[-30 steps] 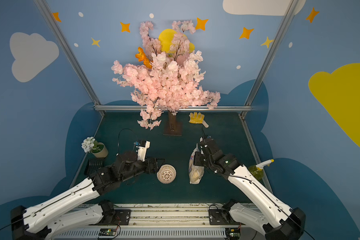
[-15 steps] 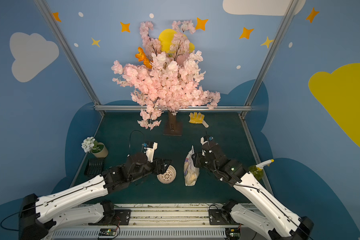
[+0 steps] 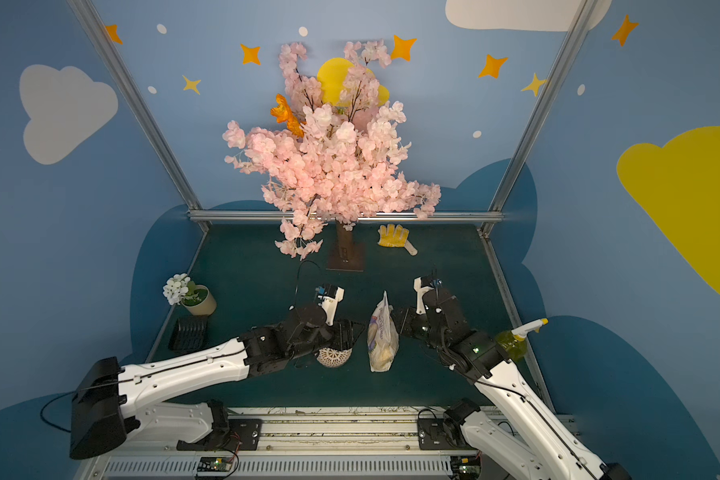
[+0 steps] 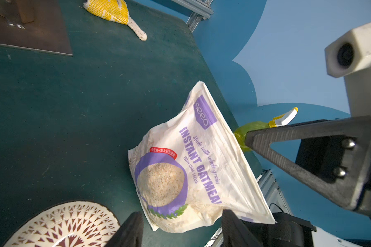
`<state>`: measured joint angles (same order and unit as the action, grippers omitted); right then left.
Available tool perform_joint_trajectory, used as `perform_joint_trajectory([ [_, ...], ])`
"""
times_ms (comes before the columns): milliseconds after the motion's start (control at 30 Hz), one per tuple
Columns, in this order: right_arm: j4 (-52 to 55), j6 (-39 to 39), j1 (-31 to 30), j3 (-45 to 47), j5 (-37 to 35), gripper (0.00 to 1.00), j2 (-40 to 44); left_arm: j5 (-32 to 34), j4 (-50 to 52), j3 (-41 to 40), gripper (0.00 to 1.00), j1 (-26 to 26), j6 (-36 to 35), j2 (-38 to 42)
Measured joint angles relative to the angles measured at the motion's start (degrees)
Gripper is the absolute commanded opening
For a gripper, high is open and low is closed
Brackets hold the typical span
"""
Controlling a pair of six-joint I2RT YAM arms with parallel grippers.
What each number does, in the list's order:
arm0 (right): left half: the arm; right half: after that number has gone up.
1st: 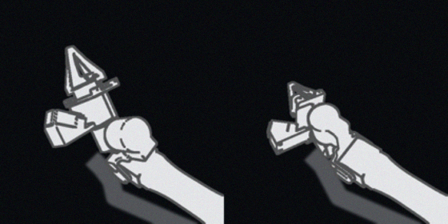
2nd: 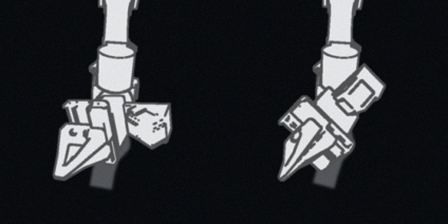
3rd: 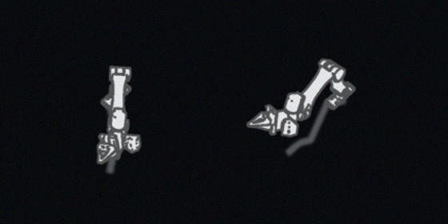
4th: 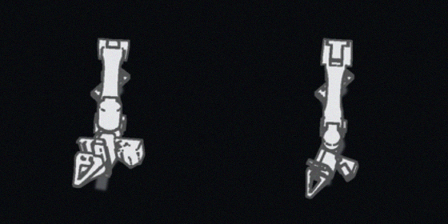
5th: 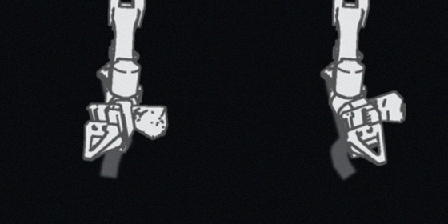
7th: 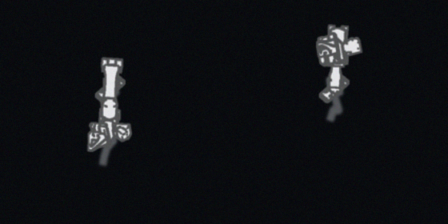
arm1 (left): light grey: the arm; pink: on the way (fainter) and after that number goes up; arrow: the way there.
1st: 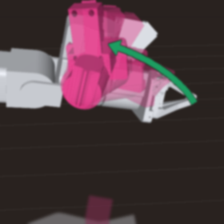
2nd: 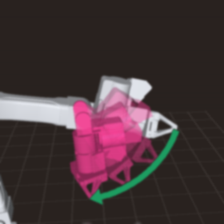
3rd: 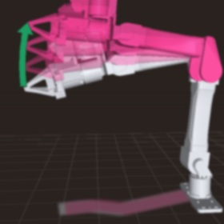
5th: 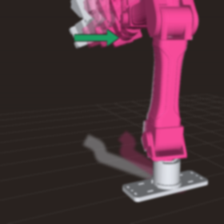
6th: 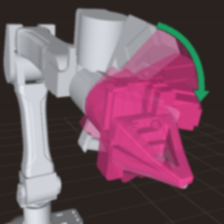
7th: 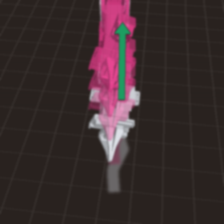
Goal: Pour the oats into the breakfast bowl
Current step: Open the oats bag at the center of the board.
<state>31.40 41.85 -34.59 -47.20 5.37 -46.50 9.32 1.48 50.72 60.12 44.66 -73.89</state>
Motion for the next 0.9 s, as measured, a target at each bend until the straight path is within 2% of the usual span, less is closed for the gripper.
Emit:
perform_joint_trajectory([
  [133,-2.80,1.51,0.00,0.94,2.82,0.09,-0.13,-0.68,-0.72,0.28,0.58,0.17,0.63,-1.53],
  [233,-3.61,2.01,0.00,1.44,3.65,0.08,-0.31,-0.85,-1.05,0.28,0.58,0.28,0.96,-2.32],
  [900,-4.11,2.89,0.02,3.87,3.67,0.14,2.19,-0.94,-1.44,0.28,0.58,0.31,2.08,-2.58],
])
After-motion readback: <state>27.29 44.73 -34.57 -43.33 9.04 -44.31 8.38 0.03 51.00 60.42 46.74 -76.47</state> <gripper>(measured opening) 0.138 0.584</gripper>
